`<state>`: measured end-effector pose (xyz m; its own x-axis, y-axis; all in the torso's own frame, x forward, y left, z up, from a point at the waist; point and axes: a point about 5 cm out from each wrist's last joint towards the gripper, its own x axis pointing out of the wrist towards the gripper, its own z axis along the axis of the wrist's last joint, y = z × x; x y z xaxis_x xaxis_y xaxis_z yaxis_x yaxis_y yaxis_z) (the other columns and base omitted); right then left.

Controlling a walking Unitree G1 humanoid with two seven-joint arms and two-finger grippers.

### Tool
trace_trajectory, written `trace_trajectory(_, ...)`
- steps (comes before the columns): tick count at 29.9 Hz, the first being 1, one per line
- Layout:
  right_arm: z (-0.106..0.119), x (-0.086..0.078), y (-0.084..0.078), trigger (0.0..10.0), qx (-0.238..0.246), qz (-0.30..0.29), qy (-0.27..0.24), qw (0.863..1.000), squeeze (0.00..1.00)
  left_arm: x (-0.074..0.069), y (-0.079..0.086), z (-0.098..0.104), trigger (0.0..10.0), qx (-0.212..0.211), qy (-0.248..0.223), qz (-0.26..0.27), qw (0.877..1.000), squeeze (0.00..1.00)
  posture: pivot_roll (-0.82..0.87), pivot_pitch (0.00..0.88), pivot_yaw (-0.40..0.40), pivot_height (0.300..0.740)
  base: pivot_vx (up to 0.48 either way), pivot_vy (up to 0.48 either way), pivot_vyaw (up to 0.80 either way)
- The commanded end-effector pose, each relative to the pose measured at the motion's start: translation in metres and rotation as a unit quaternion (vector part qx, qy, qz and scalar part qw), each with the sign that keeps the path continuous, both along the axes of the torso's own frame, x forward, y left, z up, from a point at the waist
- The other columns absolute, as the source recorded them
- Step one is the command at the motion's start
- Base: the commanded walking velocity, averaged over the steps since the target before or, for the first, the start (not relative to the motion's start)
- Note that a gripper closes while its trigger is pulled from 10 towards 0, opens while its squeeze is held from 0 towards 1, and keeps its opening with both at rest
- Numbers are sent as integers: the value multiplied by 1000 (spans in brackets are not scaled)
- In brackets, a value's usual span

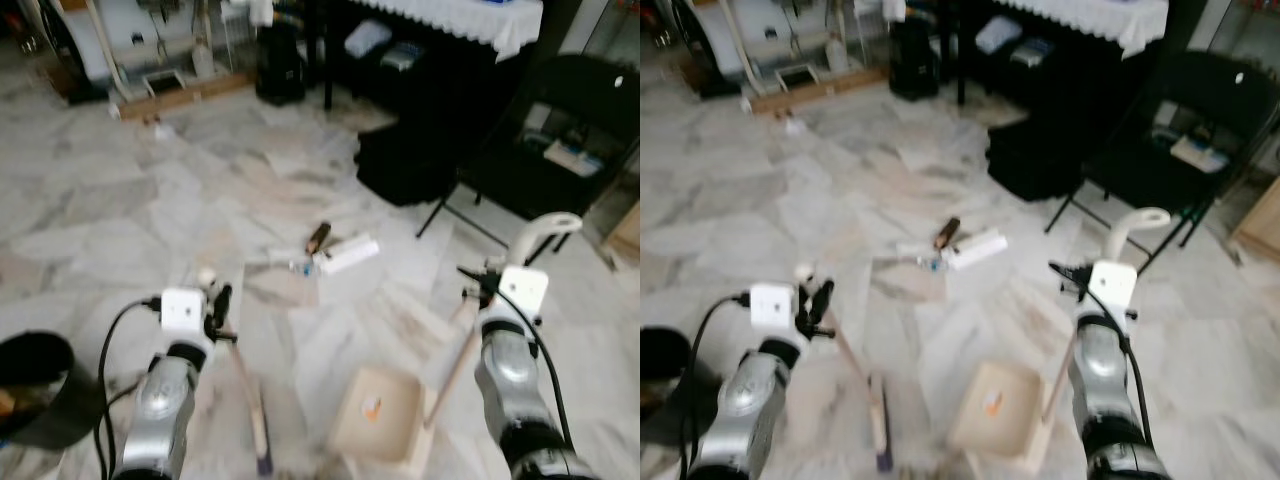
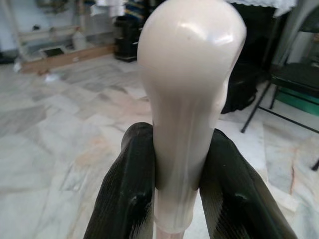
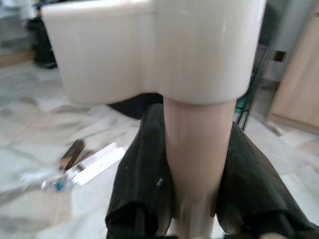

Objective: Sweep floor

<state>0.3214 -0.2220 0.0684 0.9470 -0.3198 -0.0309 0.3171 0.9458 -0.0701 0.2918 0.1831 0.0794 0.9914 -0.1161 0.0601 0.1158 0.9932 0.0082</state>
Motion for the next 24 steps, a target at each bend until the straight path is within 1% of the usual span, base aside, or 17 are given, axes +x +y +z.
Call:
trace_trajectory(1,-13,-3,3,10000,15,11,34,999,0,-1,7,-14,10000,-10,31,17,999,0,43,0,1,740,0,0,0)
trace_trajectory(3,-22,-7,3,10000,44,9,53,998,0,-1,7,-20,10000,-6,45,13,999,0,34,0,5,740,0,0,0)
trace_trajectory(4,-31,-12,4,10000,64,5,73,995,0,-1,6,-28,10000,-3,64,10,998,0,28,9,4,740,0,0,0)
trace_trajectory(5,-39,-18,4,10000,66,4,88,994,0,-2,6,-35,10000,-2,80,10,997,0,23,18,6,740,0,0,0)
trace_trajectory(6,-43,-21,3,10000,62,4,95,994,0,-2,6,-37,10000,-3,86,14,996,0,19,15,4,740,0,0,0)
trace_trajectory(9,-47,-26,2,10000,56,0,101,993,0,-2,6,-39,10000,-8,90,21,996,0,23,24,3,740,0,0,0)
trace_trajectory(10,-46,-26,2,10000,59,2,91,994,0,-1,6,-38,10000,-8,87,21,996,0,24,29,4,740,0,0,0)
trace_trajectory(12,-42,-24,3,10000,50,7,72,996,0,0,6,-38,10000,-12,84,21,996,0,22,30,5,740,0,0,0)
trace_trajectory(16,-37,-21,7,10000,31,23,56,998,0,1,5,-39,10000,-13,83,20,996,0,23,33,7,740,0,0,0)
trace_trajectory(18,-33,-19,10,10000,15,34,43,998,0,1,6,-40,10000,-13,83,21,996,0,26,32,6,740,0,0,0)
trace_trajectory(19,-27,-16,14,10000,-2,48,26,999,0,1,7,-40,10000,-13,81,23,996,0,34,36,6,740,0,0,0)
trace_trajectory(21,-22,-13,16,10000,-13,58,11,998,0,1,8,-40,10000,-13,79,23,997,0,33,38,6,740,0,0,0)
trace_trajectory(24,-9,-8,24,10000,-47,87,-25,995,0,2,9,-37,10000,-13,72,23,997,0,31,42,10,740,0,0,0)
